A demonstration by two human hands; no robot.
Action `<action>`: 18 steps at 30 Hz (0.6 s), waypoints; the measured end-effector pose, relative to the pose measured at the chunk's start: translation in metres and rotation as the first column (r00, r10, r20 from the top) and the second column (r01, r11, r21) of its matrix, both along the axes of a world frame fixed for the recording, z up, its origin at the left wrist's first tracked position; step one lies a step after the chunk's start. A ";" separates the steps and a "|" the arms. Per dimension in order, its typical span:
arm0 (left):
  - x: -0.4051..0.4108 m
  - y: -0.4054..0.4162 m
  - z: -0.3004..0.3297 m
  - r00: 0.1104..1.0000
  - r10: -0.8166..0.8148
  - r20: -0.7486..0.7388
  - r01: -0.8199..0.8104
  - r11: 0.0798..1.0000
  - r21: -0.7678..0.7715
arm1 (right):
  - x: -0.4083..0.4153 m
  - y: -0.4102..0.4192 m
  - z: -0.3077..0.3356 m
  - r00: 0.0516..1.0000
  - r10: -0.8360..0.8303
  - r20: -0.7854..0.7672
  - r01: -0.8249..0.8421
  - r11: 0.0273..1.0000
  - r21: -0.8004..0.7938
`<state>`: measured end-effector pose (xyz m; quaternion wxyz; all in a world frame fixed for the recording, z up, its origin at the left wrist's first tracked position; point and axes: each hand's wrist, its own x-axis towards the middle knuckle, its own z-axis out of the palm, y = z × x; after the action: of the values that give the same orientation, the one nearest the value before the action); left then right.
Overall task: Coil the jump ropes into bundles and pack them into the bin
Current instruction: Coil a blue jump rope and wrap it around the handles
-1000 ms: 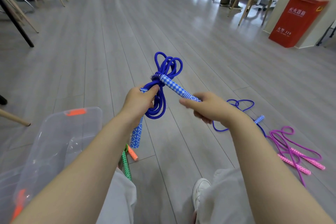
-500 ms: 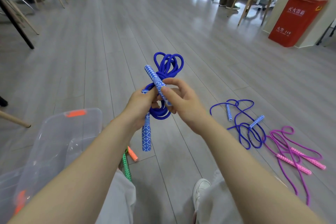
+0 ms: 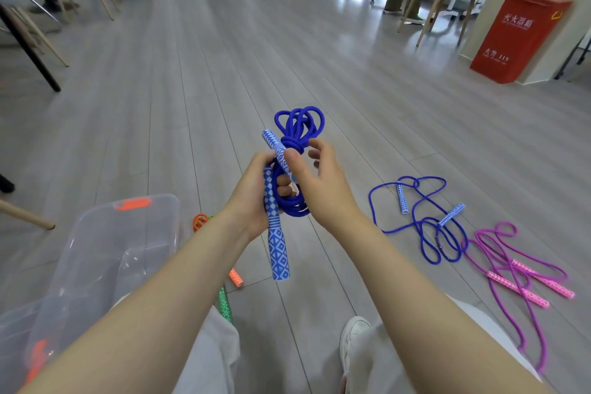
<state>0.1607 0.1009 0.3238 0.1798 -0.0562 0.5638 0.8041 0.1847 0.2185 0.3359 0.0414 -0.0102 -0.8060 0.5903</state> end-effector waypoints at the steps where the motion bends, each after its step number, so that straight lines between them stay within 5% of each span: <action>1: 0.000 0.000 0.000 1.000 -0.012 -0.016 0.012 1.000 0.009 | 0.002 0.000 0.002 0.997 0.055 0.049 -0.053 0.997 -0.047; 7: -0.004 -0.004 -0.002 1.000 -0.022 0.011 0.021 0.999 0.043 | 0.000 -0.002 -0.006 0.981 0.126 0.147 -0.125 0.992 -0.015; 18: -0.007 -0.012 0.003 0.999 -0.041 -0.009 0.042 0.991 0.131 | -0.006 0.016 0.001 0.907 0.343 0.245 -0.288 0.929 -0.233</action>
<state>0.1534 0.0889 0.3265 0.1979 -0.0301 0.5114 0.8357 0.1783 0.2345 0.3374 -0.1712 0.0331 -0.7341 0.6563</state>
